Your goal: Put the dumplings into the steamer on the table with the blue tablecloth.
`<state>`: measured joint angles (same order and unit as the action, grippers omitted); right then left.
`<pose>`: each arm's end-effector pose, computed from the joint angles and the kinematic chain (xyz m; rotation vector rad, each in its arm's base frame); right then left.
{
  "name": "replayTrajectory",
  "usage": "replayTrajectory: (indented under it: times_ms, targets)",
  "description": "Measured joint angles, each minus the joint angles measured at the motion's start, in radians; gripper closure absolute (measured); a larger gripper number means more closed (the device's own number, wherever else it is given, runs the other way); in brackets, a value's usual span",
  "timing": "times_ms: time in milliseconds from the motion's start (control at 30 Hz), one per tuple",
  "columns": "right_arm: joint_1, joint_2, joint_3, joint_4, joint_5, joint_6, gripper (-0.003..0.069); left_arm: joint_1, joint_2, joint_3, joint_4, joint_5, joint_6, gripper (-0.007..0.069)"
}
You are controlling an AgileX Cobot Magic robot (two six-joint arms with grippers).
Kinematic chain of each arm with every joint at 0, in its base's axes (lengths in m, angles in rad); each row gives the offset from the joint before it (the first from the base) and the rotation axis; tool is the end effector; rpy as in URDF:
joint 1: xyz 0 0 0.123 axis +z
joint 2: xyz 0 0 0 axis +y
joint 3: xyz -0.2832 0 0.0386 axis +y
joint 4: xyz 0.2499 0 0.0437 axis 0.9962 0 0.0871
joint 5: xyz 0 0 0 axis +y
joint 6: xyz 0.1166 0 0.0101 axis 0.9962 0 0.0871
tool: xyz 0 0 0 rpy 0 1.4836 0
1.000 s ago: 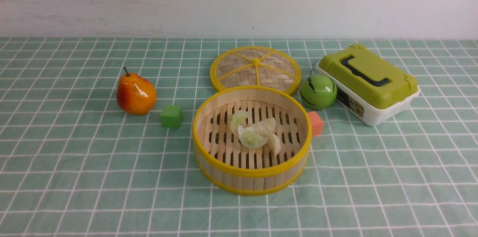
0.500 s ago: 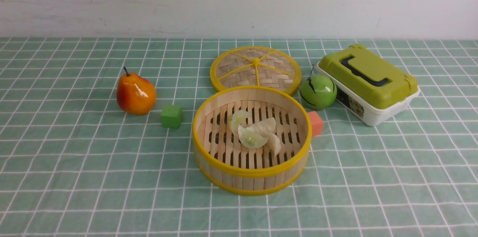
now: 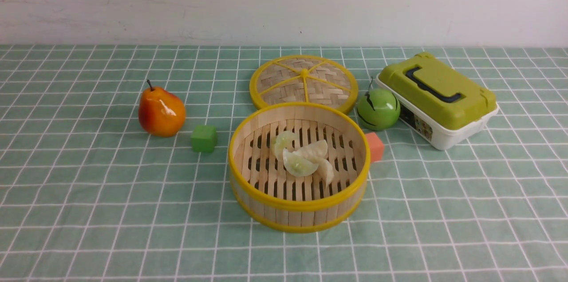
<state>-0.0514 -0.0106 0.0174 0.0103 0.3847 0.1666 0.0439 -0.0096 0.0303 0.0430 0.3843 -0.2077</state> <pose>0.0781 -0.0036 0.1654 0.2103 1.8642 0.0895 0.0782 0.0053 0.1608 -0.2105 1.8771 -0.0695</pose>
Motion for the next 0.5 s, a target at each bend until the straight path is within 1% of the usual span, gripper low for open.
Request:
replayTrajectory:
  times_ms: [500]
  targets:
    - [0.000,0.000,0.000,0.000,0.000,0.000,0.0573,0.000,0.000,0.000,0.000,0.000,0.000,0.0629]
